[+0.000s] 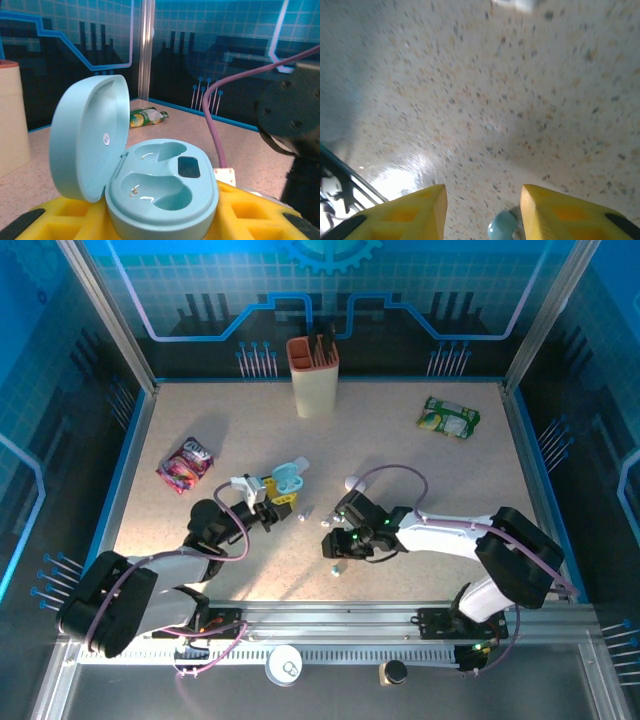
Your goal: Insert the wireless bluetooth earbuds into the charging case
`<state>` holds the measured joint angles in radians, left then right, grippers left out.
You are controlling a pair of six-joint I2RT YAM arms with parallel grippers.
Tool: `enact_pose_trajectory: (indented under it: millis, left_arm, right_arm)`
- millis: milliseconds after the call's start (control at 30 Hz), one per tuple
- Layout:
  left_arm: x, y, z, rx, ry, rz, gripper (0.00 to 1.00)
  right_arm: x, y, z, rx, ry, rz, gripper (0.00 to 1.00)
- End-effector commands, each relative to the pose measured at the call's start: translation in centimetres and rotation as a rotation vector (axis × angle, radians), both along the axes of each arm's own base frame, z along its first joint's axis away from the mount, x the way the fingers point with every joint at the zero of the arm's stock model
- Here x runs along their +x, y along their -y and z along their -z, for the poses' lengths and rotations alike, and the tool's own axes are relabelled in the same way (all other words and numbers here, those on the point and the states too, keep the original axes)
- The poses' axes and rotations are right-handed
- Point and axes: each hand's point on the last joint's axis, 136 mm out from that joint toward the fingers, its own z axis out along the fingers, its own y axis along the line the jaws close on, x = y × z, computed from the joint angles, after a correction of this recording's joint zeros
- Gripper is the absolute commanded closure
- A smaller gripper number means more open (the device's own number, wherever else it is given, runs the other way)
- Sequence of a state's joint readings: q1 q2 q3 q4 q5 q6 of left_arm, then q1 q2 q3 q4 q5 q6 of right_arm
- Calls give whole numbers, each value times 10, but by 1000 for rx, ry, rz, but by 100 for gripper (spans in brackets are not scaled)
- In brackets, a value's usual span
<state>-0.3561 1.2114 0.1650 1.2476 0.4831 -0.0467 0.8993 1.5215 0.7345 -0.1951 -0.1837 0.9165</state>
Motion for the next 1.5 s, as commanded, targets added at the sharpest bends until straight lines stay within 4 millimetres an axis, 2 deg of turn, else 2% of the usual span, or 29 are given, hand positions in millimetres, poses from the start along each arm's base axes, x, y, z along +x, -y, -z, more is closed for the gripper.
enact_pose_trajectory:
  millis: [0,333,700,867,933,1133,1333,1467]
  left_arm:
    - [2,-6,-15,-17,54,-19,59]
    - [0,-5,-8,1,44,-2,59]
    - [-2,-5,-4,19,44,1,59]
    - [-3,-5,-3,26,45,3,59]
    - [-3,-5,-3,26,44,3,59]
    - [-3,-5,-3,33,41,0,59]
    - [-2,-5,-1,38,38,-3,59]
    - [-2,-5,-1,42,37,-3,59]
  right_arm:
    - [-11,4,8,-90,-19,-18,58]
    - [-22,2,13,-150,-48,-66,64]
    - [-33,-1,19,-205,-85,-107,65]
    - [-36,3,24,-229,-97,-118,72]
    - [-31,-3,17,-223,-77,-124,74]
    - [-27,-2,15,-238,-55,-143,78]
    - [-7,9,-1,-235,0,-133,78]
    - [-2,15,-7,-255,24,-150,78]
